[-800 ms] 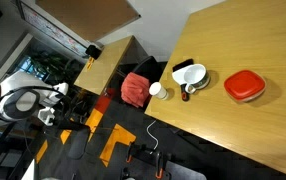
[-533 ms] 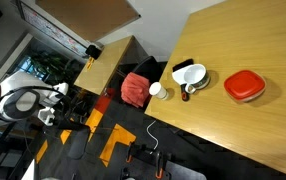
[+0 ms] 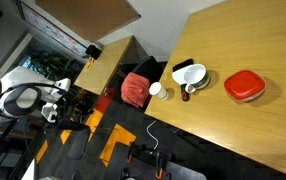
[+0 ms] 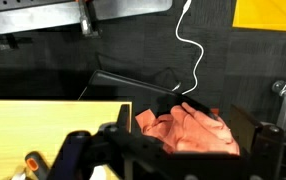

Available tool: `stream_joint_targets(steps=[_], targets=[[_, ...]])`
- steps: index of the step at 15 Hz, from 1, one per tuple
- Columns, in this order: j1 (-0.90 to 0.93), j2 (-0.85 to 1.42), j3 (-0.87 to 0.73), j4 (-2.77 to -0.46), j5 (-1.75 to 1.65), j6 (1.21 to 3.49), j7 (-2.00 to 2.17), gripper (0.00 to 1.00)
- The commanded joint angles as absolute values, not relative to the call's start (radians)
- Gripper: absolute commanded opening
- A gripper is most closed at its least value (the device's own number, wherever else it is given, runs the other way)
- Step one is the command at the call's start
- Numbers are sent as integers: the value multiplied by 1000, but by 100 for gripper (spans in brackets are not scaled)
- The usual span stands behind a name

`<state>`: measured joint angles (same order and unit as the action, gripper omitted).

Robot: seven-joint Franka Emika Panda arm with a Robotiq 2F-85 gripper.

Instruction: Remove the lid from the bowl and put all the candies into the cup

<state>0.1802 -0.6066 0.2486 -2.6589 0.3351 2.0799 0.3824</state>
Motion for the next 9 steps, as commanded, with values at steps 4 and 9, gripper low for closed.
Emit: stream_joint_targets(steps=[4, 9], targets=[[2, -586, 171, -2647, 192, 2191, 403, 100], [-141, -539, 93, -2663, 63, 2348, 391, 100]])
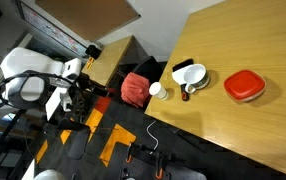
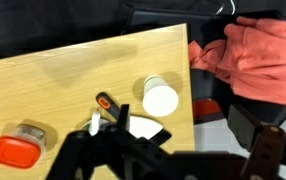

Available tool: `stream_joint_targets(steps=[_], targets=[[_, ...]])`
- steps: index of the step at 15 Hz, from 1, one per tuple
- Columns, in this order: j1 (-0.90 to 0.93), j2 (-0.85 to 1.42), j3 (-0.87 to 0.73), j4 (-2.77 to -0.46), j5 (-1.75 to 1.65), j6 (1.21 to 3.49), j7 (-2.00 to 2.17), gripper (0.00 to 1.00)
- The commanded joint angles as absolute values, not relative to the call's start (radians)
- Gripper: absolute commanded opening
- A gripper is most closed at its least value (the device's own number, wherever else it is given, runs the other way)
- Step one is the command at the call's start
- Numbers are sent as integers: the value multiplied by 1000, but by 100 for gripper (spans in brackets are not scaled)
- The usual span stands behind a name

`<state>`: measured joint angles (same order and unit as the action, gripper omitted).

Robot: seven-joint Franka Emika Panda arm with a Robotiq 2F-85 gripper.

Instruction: Remove the lid from the bowl and put all the candies into the cup

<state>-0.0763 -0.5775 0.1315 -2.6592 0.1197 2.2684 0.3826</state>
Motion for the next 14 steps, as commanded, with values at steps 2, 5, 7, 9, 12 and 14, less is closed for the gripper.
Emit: stream_joint_targets(steps=[2, 5, 7, 9, 12, 14], targets=[[-201, -508, 41, -2672, 28, 2415, 383, 100], [-284, -459, -29, -2679, -22, 2493, 377, 100], [-352, -424, -54, -2683, -79, 2535, 406, 100], [-332, -437, -63, -2678, -66, 2502, 384, 100], [-365, -419, -72, -2681, -86, 2508, 387, 100], [-363, -419, -69, -2681, -86, 2508, 392, 100]])
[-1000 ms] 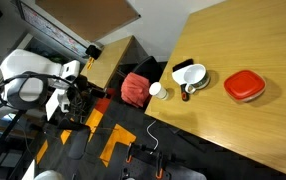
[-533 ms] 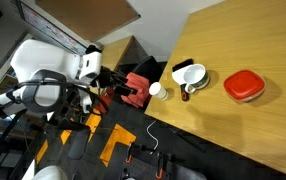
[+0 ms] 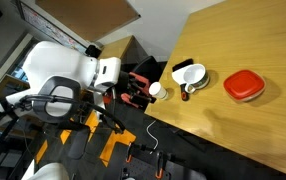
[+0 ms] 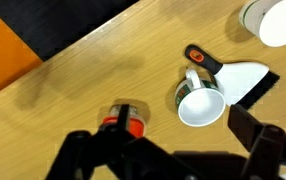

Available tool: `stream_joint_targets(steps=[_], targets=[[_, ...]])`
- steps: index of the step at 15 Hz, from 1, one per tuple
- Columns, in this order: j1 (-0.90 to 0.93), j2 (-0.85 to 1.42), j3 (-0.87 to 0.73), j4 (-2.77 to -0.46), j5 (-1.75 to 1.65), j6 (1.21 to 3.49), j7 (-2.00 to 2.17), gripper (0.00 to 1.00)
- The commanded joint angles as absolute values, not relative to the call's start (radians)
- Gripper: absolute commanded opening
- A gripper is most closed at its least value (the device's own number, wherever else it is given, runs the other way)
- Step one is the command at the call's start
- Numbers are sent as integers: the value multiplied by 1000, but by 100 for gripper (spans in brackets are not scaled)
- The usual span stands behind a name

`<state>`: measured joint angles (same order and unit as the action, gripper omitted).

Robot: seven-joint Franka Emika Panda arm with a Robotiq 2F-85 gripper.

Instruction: Remove the lid from the bowl and put all the candies into the cup

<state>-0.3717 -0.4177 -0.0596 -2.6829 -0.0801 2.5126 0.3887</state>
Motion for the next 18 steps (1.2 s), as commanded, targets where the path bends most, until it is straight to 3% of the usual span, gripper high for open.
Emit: stream_joint_targets(steps=[1, 12, 18], targets=[[-363, -419, -68, -2681, -85, 2508, 395, 100], [-368, -18, -248, -2379, -44, 2645, 268, 100], [-402, 226, -296, -2182, 223, 2611, -2, 100]])
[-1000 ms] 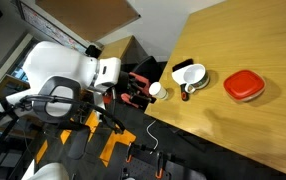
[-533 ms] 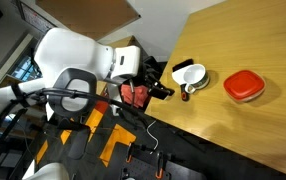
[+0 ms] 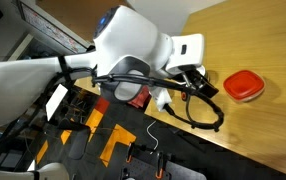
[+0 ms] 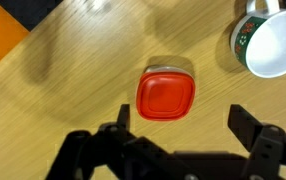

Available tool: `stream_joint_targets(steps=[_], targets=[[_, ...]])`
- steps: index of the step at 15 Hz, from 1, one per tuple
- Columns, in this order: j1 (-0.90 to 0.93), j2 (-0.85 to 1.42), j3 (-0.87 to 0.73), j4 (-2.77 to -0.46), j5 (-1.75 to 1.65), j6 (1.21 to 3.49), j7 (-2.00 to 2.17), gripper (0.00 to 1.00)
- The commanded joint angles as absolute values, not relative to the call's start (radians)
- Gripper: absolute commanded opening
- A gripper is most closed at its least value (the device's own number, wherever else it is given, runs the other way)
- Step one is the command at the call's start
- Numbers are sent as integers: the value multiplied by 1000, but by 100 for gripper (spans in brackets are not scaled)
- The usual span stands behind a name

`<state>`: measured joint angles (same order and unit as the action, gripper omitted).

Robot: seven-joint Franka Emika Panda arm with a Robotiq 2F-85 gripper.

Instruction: Remove the lid from the bowl and put all the candies into the cup

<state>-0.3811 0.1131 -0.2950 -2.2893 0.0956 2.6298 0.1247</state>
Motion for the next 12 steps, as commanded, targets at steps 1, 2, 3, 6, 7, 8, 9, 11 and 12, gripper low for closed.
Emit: stream_joint_targets(steps=[1, 2, 3, 6, 7, 8, 9, 11, 12], targets=[[-422, 262, -287, -2153, 280, 2606, -51, 100], [-443, 296, -276, -2122, 327, 2595, -94, 100], [-462, 330, -271, -2092, 357, 2586, -118, 100], [-505, 416, -265, -2017, 380, 2567, -146, 100], [-500, 436, -279, -2006, 346, 2570, -114, 100], [-490, 388, -275, -2068, 343, 2609, -110, 100], [-499, 411, -274, -2050, 342, 2609, -110, 100], [-506, 437, -272, -2029, 341, 2609, -109, 100], [-506, 440, -271, -2026, 341, 2609, -109, 100]])
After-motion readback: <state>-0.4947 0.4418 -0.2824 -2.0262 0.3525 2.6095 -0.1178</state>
